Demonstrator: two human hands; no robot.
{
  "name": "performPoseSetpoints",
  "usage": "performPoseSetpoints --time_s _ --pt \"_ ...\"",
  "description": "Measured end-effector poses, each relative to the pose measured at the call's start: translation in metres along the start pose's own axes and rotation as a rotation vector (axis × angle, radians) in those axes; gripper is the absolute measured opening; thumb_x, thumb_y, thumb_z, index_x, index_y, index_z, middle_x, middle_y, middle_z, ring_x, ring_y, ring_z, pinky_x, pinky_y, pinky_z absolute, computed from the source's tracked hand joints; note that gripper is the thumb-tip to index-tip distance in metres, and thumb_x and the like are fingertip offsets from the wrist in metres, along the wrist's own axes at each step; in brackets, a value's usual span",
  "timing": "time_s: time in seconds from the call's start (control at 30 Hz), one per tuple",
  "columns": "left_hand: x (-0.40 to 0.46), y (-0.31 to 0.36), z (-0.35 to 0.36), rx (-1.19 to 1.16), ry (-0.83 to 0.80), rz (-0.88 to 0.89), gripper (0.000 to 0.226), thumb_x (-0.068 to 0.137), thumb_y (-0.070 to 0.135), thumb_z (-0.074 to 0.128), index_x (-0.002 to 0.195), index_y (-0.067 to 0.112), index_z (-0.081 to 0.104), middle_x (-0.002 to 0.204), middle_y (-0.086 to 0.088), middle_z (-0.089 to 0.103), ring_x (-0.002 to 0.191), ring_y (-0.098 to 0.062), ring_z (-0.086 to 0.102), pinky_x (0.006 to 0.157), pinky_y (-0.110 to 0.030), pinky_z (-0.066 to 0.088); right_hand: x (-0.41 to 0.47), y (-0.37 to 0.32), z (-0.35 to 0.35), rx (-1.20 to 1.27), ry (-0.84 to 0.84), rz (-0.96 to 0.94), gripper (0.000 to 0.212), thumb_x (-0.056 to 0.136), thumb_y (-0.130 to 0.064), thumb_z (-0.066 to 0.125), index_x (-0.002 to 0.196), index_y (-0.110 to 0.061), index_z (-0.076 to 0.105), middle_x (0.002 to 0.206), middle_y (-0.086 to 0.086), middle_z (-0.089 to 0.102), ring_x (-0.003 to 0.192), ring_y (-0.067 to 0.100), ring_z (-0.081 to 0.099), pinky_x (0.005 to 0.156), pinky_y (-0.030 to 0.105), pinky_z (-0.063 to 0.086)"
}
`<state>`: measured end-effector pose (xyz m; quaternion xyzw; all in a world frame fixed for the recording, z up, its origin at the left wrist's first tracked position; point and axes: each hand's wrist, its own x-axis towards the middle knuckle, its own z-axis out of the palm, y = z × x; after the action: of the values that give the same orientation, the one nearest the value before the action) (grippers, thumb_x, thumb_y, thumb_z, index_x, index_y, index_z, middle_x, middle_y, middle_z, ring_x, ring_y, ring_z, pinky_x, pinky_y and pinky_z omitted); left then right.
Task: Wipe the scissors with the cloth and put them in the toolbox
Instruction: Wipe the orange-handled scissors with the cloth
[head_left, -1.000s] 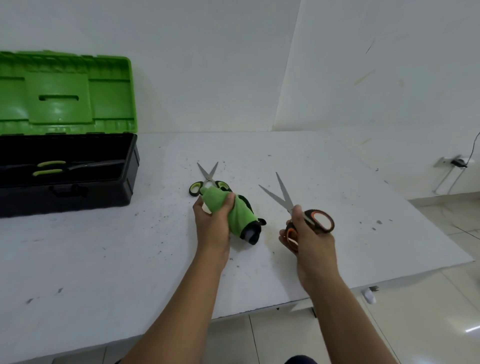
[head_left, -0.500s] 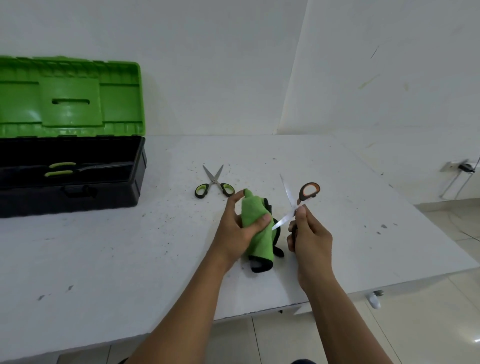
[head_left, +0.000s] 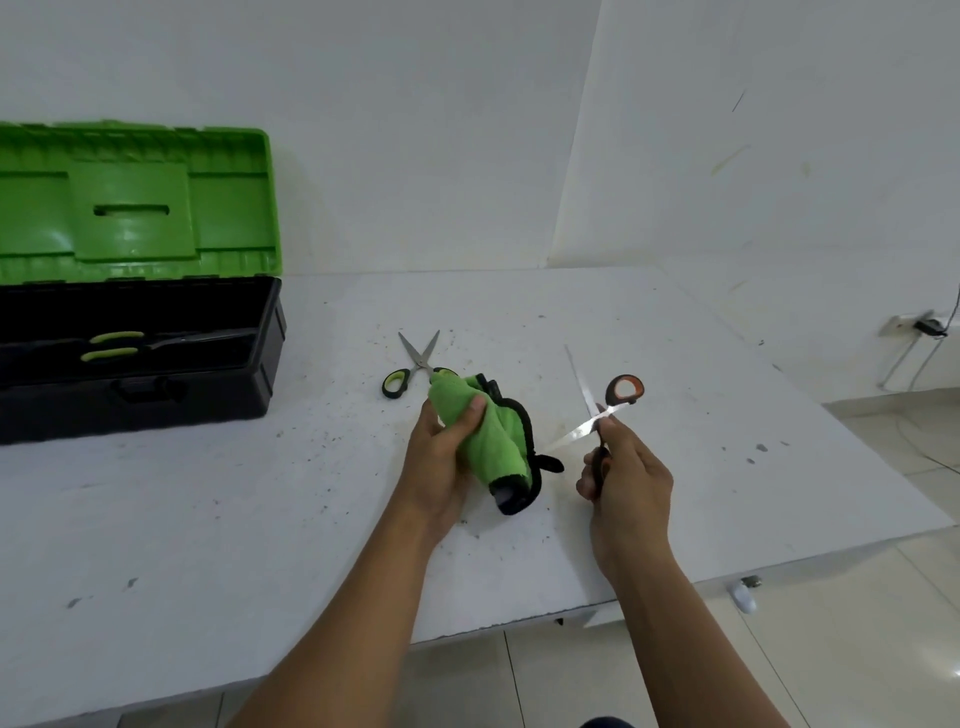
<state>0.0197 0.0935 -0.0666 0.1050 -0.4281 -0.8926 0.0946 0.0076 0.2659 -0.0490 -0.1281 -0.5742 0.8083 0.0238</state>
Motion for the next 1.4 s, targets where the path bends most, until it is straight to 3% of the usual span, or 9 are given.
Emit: performPoseSetpoints --time_s 0.13,0.23,0.33,0.57,0.77,0.93,1.13,1.23,1.4 --pt "-0.005 -0.001 0.006 0.301 -0.059 -0.007 0.074 0.079 0.025 0.088 0.144 0.019 0.054 0.113 -0.008 0.078 0.102 -0.02 0.078 0.081 -0.032 0.062 -0.009 0.007 0.003 -0.154 -0.109 -0.116 0.022 0.101 -0.02 0.066 0.09 -0.022 0.085 0.061 0.001 0.048 0.061 0.014 0.043 0.059 0.032 0.04" --pt "-0.011 -0.004 0.01 0.5 -0.141 -0.012 0.082 0.084 0.021 0.087 0.148 0.042 0.04 0.108 0.0 0.081 0.101 -0.014 0.078 0.08 -0.024 0.062 -0.017 0.01 0.008 -0.219 -0.209 -0.202 0.023 0.104 -0.018 0.062 0.102 -0.028 0.083 0.074 -0.01 0.074 0.071 0.007 0.068 0.07 0.03 0.057" --pt "-0.011 -0.004 0.012 0.499 -0.105 0.001 0.086 0.086 0.019 0.086 0.154 0.039 0.037 0.109 -0.001 0.081 0.102 -0.014 0.078 0.08 -0.023 0.061 -0.018 0.011 0.01 -0.222 -0.284 -0.226 0.026 0.106 -0.013 0.057 0.117 -0.025 0.079 0.102 -0.01 0.081 0.099 0.009 0.076 0.082 0.025 0.061" --pt "-0.006 -0.007 0.018 0.462 -0.078 -0.028 0.096 0.086 0.018 0.086 0.161 0.038 0.03 0.111 -0.003 0.079 0.097 -0.009 0.078 0.075 -0.019 0.06 -0.012 0.022 0.009 -0.293 -0.269 -0.28 0.03 0.109 -0.014 0.054 0.129 -0.022 0.075 0.111 -0.01 0.08 0.106 0.009 0.074 0.085 0.025 0.06" --pt "0.004 -0.023 0.029 0.353 0.082 -0.017 0.115 0.06 0.035 0.099 0.157 0.038 0.037 0.124 -0.01 0.073 0.108 -0.024 0.077 0.097 -0.049 0.062 -0.013 0.021 0.009 -0.32 -0.275 -0.303 0.038 0.106 -0.007 0.055 0.116 -0.035 0.079 0.101 -0.003 0.08 0.096 0.02 0.075 0.082 0.038 0.061" --pt "0.015 -0.025 0.033 0.242 0.197 -0.011 0.089 0.075 0.017 0.093 0.147 0.037 0.046 0.131 -0.008 0.069 0.108 -0.027 0.076 0.097 -0.052 0.061 -0.011 0.024 0.007 -0.405 -0.261 -0.384 0.046 0.106 -0.014 0.058 0.084 -0.05 0.076 0.087 0.01 0.075 0.085 0.037 0.068 0.073 0.052 0.056" --pt "0.007 -0.025 0.031 0.411 0.099 -0.015 0.1 0.054 0.046 0.095 0.143 0.038 0.049 0.127 -0.005 0.073 0.107 -0.02 0.077 0.096 -0.047 0.063 -0.008 0.022 0.005 -0.373 -0.227 -0.313 0.03 0.105 -0.009 0.058 0.113 -0.025 0.081 0.097 -0.008 0.081 0.093 0.012 0.076 0.082 0.037 0.062" --pt "0.011 -0.026 0.038 0.358 0.197 -0.002 0.083 0.059 0.037 0.094 0.128 0.052 0.049 0.127 -0.003 0.069 0.106 -0.022 0.076 0.09 -0.045 0.064 -0.008 0.021 0.004 -0.379 -0.242 -0.313 0.028 0.104 -0.01 0.059 0.112 -0.025 0.082 0.095 -0.008 0.081 0.09 0.013 0.076 0.08 0.037 0.061" --pt "0.021 -0.025 0.04 0.247 0.238 -0.03 0.072 0.083 0.016 0.089 0.138 0.033 0.045 0.126 -0.005 0.068 0.105 -0.022 0.074 0.088 -0.041 0.064 -0.008 0.022 0.0 -0.392 -0.219 -0.313 0.028 0.104 -0.011 0.06 0.113 -0.025 0.082 0.092 -0.007 0.081 0.081 0.01 0.071 0.076 0.034 0.058"
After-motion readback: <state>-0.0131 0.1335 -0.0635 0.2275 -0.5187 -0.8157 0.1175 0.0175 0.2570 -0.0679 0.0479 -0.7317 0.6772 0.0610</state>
